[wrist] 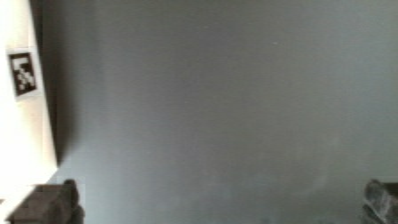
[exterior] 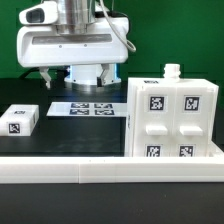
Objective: Assemble cabinet
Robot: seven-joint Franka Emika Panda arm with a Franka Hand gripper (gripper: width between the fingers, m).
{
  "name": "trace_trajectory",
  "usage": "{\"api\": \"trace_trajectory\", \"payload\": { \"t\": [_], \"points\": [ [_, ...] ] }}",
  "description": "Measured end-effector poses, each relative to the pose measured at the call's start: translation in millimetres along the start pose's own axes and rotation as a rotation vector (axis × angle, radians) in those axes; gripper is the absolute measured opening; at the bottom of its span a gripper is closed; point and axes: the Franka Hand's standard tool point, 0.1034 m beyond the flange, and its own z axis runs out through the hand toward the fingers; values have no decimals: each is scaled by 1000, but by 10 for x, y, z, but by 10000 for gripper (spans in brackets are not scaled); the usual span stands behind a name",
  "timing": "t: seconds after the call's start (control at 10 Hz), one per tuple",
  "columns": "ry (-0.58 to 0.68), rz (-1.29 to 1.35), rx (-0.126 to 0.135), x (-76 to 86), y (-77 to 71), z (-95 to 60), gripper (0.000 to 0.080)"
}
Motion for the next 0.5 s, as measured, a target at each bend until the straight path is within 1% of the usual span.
{"api": "trace_trajectory", "payload": {
  "t": [0.1, 0.2, 0.3, 0.4, 0.5],
  "points": [
    [0, 0, -1, -9, 59, -1, 797],
    [0, -7, -5, -29, 168, 12, 797],
    [11, -33, -22, -54, 389, 75, 797],
    [12, -17, -35, -102, 568, 136, 797],
    [20, -1, -49, -126, 688, 172, 797]
  ]
}}
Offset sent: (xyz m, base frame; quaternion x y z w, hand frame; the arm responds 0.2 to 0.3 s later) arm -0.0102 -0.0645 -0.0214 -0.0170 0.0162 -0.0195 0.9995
